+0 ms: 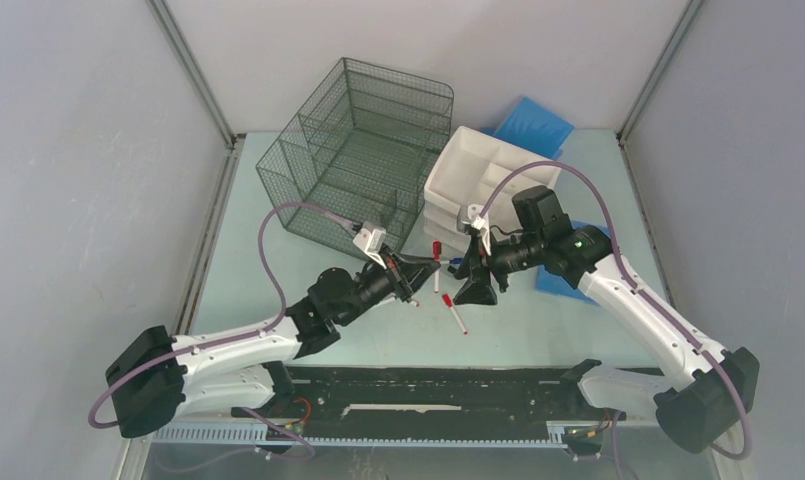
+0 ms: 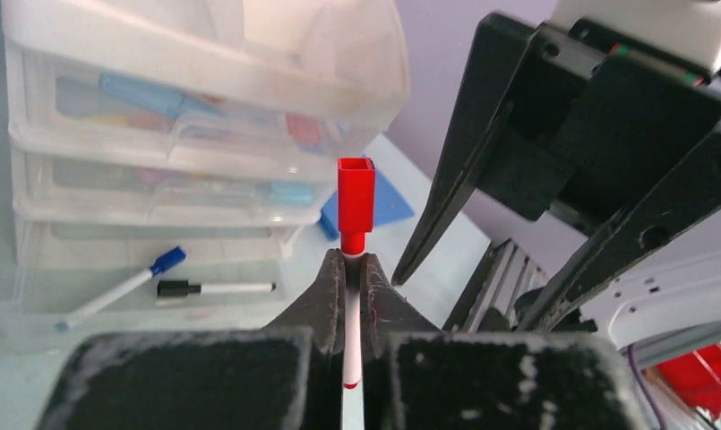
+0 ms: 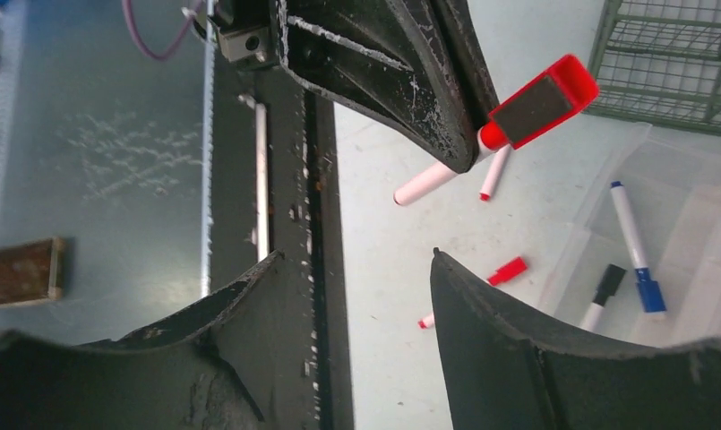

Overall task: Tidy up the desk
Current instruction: Place the stationery in the drawer.

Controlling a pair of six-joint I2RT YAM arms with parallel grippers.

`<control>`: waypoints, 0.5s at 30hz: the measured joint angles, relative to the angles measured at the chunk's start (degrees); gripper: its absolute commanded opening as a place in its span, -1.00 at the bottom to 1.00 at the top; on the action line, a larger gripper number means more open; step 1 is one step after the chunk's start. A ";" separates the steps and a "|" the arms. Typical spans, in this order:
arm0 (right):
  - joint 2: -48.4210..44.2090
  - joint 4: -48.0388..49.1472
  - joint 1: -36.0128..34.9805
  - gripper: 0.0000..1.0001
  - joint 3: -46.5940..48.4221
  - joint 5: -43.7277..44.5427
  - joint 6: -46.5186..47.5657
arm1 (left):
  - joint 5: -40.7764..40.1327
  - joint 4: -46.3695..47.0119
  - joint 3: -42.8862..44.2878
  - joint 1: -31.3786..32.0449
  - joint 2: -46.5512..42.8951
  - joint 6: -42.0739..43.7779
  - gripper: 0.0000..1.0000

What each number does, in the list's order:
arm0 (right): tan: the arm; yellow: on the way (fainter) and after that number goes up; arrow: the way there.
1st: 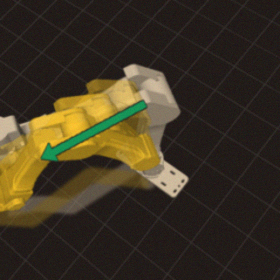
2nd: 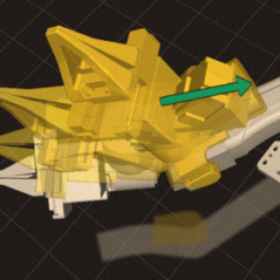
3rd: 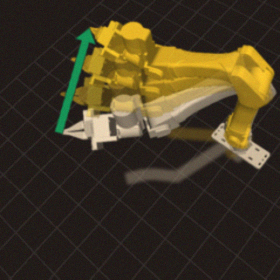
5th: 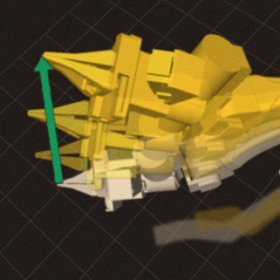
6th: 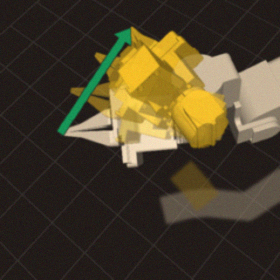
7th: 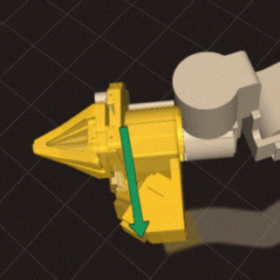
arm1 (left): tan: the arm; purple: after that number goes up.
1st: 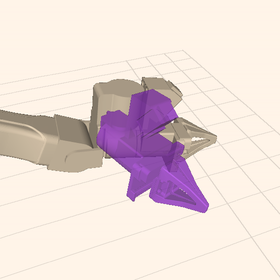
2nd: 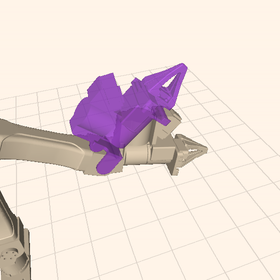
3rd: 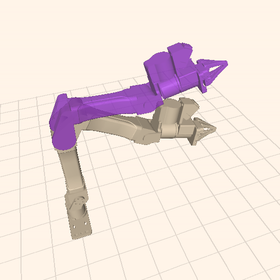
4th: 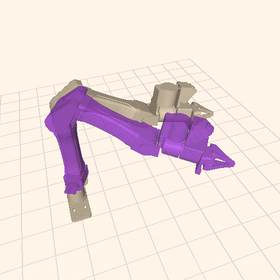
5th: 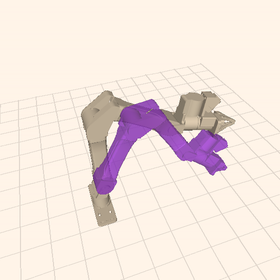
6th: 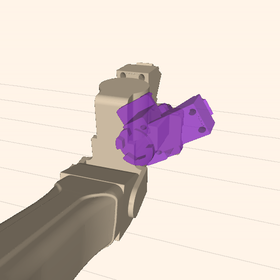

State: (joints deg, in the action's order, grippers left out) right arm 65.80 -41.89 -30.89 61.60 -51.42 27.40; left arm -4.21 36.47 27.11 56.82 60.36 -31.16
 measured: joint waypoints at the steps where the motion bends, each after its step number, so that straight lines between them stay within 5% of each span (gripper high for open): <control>1: 0.04 0.44 0.20 0.34 0.00 -0.68 -1.14 | -0.24 1.60 0.00 0.00 0.39 -0.42 -1.00; 15: -1.97 16.02 1.27 0.23 -4.48 0.63 -20.15 | -3.69 18.03 -0.09 1.29 6.43 -4.44 -1.00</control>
State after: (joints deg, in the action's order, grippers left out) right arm 63.83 -25.87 -29.63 57.12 -50.78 7.25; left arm -7.90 54.50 27.03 58.11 66.78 -35.59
